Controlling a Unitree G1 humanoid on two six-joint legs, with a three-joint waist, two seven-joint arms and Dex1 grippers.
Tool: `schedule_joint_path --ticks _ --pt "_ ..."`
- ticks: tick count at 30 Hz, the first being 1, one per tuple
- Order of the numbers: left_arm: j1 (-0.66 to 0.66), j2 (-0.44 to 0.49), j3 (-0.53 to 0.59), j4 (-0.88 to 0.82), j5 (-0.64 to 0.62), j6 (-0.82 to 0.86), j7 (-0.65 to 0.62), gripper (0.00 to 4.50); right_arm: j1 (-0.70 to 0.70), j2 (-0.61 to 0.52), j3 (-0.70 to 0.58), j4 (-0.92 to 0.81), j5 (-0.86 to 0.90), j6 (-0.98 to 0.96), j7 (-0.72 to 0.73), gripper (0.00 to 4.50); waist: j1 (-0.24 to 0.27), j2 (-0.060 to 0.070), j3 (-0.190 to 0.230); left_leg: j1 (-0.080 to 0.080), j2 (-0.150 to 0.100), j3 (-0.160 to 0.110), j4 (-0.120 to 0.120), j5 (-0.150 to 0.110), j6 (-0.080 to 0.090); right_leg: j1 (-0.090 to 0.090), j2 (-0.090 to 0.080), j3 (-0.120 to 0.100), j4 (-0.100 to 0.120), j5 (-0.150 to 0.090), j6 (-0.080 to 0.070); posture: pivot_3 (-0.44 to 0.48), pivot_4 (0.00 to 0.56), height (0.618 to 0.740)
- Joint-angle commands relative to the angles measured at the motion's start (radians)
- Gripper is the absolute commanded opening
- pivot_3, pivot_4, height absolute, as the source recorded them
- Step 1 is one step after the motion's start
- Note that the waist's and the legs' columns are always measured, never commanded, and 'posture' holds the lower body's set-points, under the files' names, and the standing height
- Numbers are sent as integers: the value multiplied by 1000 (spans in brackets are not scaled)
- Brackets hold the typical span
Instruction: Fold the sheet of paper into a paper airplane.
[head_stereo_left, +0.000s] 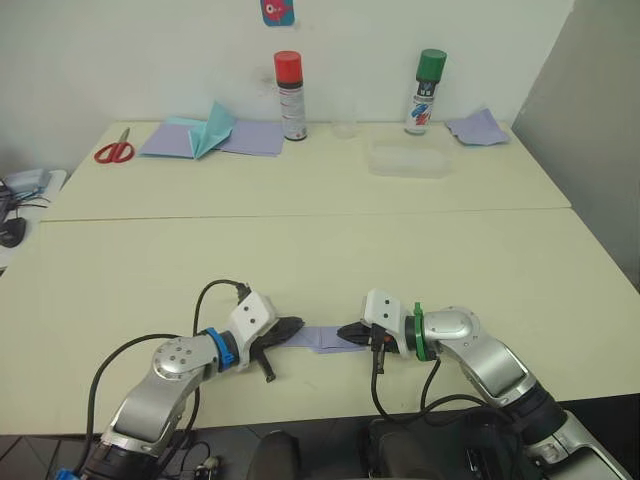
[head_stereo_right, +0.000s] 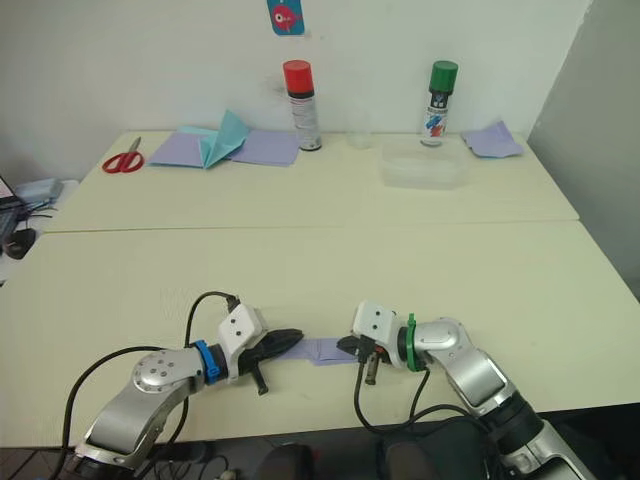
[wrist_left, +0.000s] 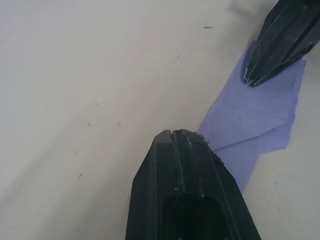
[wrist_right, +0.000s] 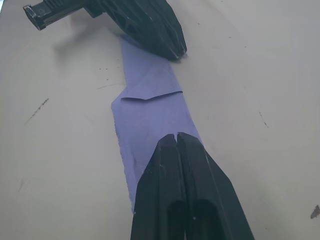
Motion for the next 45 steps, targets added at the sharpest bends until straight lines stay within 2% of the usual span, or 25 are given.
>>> schedule_joint_path --ticks 1,5,13,18,24,29,33,34,42,45 --pt "50 19 48 8 -26 9 -19 0 21 -14 27 41 -31 21 2 23 -1 0 0 0 1 0 0 0 0 0 -1 0 0 0 0 0 150 740" --pt "50 40 109 -74 -83 -32 -63 0 16 -7 19 50 -24 -15 11 23 -2 -2 2 -1 4 2 -1 -1 -2 -1 0 1 -1 0 0 0 150 740" --pt "56 134 129 -101 -40 -233 -188 0 -6 3 10 76 -22 -51 39 23 -2 -2 6 -9 4 3 -2 -1 -2 -3 0 -1 0 0 -1 0 150 740" --pt "63 151 125 -50 -23 -302 -230 1296 -12 6 11 76 -26 -47 43 0 -2 -2 6 -9 5 4 -2 -1 -2 -3 1 -2 0 -1 -1 0 150 740" --pt "53 108 87 -21 18 -347 -204 3116 -8 -2 10 64 -31 -68 44 0 -2 -2 6 -9 6 4 -2 -1 -2 -3 1 -1 0 -1 -1 0 150 740" --pt "57 89 62 -27 37 -382 -211 3116 -17 -1 -22 62 -23 -193 47 0 -1 -1 8 -11 5 5 -2 -1 -2 -4 1 -2 0 0 -1 0 150 740" --pt "68 93 70 -29 28 -398 -220 3161 -32 -25 -56 50 -6 -301 84 886 0 0 10 -15 4 6 -1 -1 -2 -7 1 -3 0 3 5 0 150 740" --pt "70 95 71 -30 26 -402 -222 3161 -34 -32 -58 49 -11 -332 90 1349 1 1 11 -16 3 6 -1 -1 -2 -7 1 -3 0 3 5 0 150 740" --pt "71 90 76 -55 12 -413 -214 3161 -51 -77 -45 106 -58 -549 133 4131 3 0 12 -17 -2 6 -1 -2 -4 -7 1 -3 0 2 4 0 150 740" --pt "72 88 81 -74 8 -417 -210 3161 -59 -83 -36 132 -85 -661 144 4131 3 0 12 -17 -2 5 -1 -2 -4 -7 1 -3 0 2 4 0 150 740"
